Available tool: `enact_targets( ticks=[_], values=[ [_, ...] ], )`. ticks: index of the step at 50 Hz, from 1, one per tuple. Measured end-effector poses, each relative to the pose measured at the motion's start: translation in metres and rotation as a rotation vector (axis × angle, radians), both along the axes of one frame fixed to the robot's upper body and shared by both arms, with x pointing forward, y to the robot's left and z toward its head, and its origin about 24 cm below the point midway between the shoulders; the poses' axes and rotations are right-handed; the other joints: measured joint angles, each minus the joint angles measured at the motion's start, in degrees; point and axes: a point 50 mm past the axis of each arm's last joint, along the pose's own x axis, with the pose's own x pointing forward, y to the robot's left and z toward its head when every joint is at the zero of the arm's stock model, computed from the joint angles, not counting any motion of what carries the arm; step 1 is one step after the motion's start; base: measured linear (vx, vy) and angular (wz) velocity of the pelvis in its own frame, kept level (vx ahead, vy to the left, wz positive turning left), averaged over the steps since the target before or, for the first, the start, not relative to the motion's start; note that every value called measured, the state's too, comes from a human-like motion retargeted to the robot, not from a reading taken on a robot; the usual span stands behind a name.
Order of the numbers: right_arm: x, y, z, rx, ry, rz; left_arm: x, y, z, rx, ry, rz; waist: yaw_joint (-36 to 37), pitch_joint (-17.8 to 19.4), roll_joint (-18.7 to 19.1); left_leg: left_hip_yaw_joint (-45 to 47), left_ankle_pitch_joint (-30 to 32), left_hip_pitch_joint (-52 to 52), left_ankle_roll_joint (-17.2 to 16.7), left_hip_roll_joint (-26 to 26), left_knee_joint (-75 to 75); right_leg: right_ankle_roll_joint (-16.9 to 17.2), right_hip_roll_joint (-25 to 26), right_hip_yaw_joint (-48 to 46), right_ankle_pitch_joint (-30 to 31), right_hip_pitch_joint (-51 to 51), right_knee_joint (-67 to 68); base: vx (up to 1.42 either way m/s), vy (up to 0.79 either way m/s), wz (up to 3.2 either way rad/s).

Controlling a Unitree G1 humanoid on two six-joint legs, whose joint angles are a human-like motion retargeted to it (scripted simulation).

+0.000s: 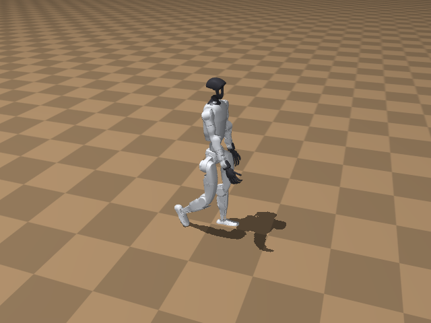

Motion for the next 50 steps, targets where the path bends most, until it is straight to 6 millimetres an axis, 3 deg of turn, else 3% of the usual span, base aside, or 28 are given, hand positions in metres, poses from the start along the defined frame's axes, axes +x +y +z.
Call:
enact_targets(
  ticks=[3, 7, 10, 13, 16, 19, 22, 25, 28, 30, 32, 34, 35, 37, 40, 43, 47, 50],
  values=[
    [-0.1, -0.013, -0.036, 0.017, 0.326, -0.098, 0.099, 0.015, 0.03, 0.122, -0.193, -0.077, -3.8, -0.3, -0.2, -3.7, -1.3, 1.4, -0.5, -0.6, 0.0, -4.3, -1.2, -3.0, -5.4, -15.7, 27.3, 0.62, 0.14, 0.98],
    [-0.216, -0.023, -0.045, 0.066, 0.635, -0.191, 0.214, 0.025, 0.105, 0.21, -0.488, -0.091, -8.9, 1.2, 1.0, -8.2, -3.2, 5.3, -0.7, -0.9, 0.0, -9.2, -2.2, -4.8, -15.5, -31.1, 49.5, 0.61, 0.13, 0.86],
    [-0.281, -0.029, -0.036, 0.101, 0.76, -0.229, 0.273, 0.025, 0.17, 0.237, -0.711, -0.088, -13.5, 2.3, 2.7, -11.4, -4.7, 8.7, -0.1, -0.2, 0.0, -11.9, -4.5, -7.5, -21.1, -38.7, 55.0, 0.61, 0.09, 0.95],
    [-0.327, -0.031, -0.023, 0.123, 0.864, -0.223, 0.307, 0.02, 0.226, 0.254, -0.882, -0.104, -17.3, 2.9, 3.6, -14.1, -6.0, 11.7, 1.2, 0.3, 0.0, -12.7, -6.3, -9.4, -22.8, -43.3, 51.5, 0.62, 0.01, 0.88],
    [-0.355, -0.028, -0.013, 0.15, 0.951, -0.183, 0.325, 0.012, 0.262, 0.255, -0.986, -0.143, -18.8, 2.1, 3.7, -15.3, -7.2, 13.7, 1.4, 0.3, 0.3, -12.8, -7.9, -11.0, -23.1, -45.4, 40.4, 0.62, -0.04, 0.46],
    [-0.358, -0.026, -0.012, 0.165, 0.97, -0.155, 0.332, 0.002, 0.277, 0.225, -1.038, -0.163, -19.2, 0.7, 3.1, -16.3, -8.3, 14.9, 0.8, 0.0, 1.4, -11.4, -8.2, -12.9, -21.5, -43.1, 20.8, 0.63, -0.08, 0.27],
    [-0.337, -0.026, -0.021, 0.149, 0.907, -0.166, 0.329, -0.007, 0.268, 0.166, -1.044, -0.144, -19.6, -0.1, 2.2, -17.7, -9.0, 17.1, 0.2, -0.8, 2.6, -8.0, -6.9, -15.3, -15.7, -33.7, -9.4, 0.69, -0.1, 0.45],
    [-0.295, -0.026, -0.034, 0.116, 0.82, -0.178, 0.317, -0.013, 0.239, 0.128, -0.99, -0.079, -20.0, 2.2, -0.7, -20.5, -9.1, 23.3, 0.3, -3.3, 3.3, -3.0, -5.9, -16.1, -4.9, -16.7, -42.5, 0.8, -0.15, 0.53],
    [-0.236, -0.018, -0.045, 0.111, 0.715, -0.103, 0.288, -0.011, 0.186, 0.167, -0.828, -0.134, -16.0, 3.1, -3.6, -19.9, -5.8, 27.4, 2.2, -6.0, 5.5, 0.3, -5.6, -14.3, 3.1, -7.3, -54.0, 0.81, -0.2, -0.53],
    [-0.187, -0.011, -0.048, 0.1, 0.601, -0.061, 0.253, -0.006, 0.139, 0.209, -0.67, -0.218, -12.0, 4.2, -5.6, -17.1, -1.6, 28.5, 3.3, -7.7, 10.3, 1.8, -6.1, -11.7, 3.3, -2.8, -54.7, 0.8, -0.22, -1.31],
    [-0.134, -0.004, -0.045, 0.08, 0.49, -0.007, 0.2, 0.003, 0.088, 0.19, -0.445, -0.286, -8.5, 5.4, -8.6, -12.6, -0.2, 23.5, 2.9, -9.2, 25.9, 2.5, -8.4, -8.4, 1.7, 1.4, -54.7, 0.71, -0.21, -1.2],
    [-0.077, -0.002, -0.033, 0.041, 0.348, 0.012, 0.136, 0.007, 0.046, 0.104, -0.223, -0.303, -7.8, 2.1, -9.9, -9.4, -4.6, 5.6, 3.3, -6.4, 55.0, 1.2, -9.7, -7.2, 0.2, -0.6, -53.7, 0.54, -0.13, -0.2],
    [-0.046, -0.004, -0.022, 0.014, 0.257, -0.001, 0.103, 0.007, 0.031, 0.069, -0.133, -0.285, -7.9, -0.6, -9.5, -8.7, -7.2, -4.6, 4.2, -4.0, 69.0, 0.3, -9.4, -7.0, -0.7, -3.2, -52.6, 0.51, -0.05, 0.06],
    [0.014, -0.007, 0.007, -0.014, 0.055, -0.059, 0.043, 0.011, 0.01, 0.043, 0.015, -0.2, -6.1, -1.3, -9.5, -7.8, -13.1, -16.0, 7.3, -1.4, 85.8, -0.4, -9.4, -6.0, -2.7, -3.7, -51.3, 0.57, -0.02, -0.33],
    [0.089, -0.005, 0.064, 0.015, -0.249, -0.133, -0.041, 0.013, -0.004, -0.006, 0.196, -0.072, -1.8, -0.4, -10.8, -5.5, -21.8, -27.4, 12.0, 0.5, 100.1, -1.2, -10.4, -2.9, -5.8, -2.8, -49.0, 0.61, 0.01, -0.81],
    [0.14, 0.002, 0.121, 0.036, -0.494, -0.163, -0.118, 0.012, -0.002, -0.054, 0.337, 0.053, 2.0, -0.1, -12.0, -4.8, -26.2, -36.5, 13.1, 1.1, 103.3, -1.2, -10.9, -0.2, -8.3, -1.9, -47.2, 0.61, 0.02, -0.83],
    [0.177, 0.012, 0.18, 0.015, -0.688, -0.141, -0.201, 0.002, 0.015, -0.108, 0.517, 0.138, 4.9, -0.9, -12.4, -5.8, -25.2, -44.5, 11.4, 1.0, 93.4, -0.7, -11.0, 1.6, -10.3, 0.1, -47.1, 0.6, 0.07, -0.54],
    [0.189, 0.02, 0.203, -0.004, -0.751, -0.111, -0.233, -0.006, 0.026, -0.135, 0.609, 0.145, 6.0, -1.9, -13.1, -4.5, -20.7, -44.4, 10.7, 0.6, 74.7, 0.0, -11.7, 2.8, -11.6, 0.3, -45.8, 0.6, 0.13, -0.37]
  ],
)
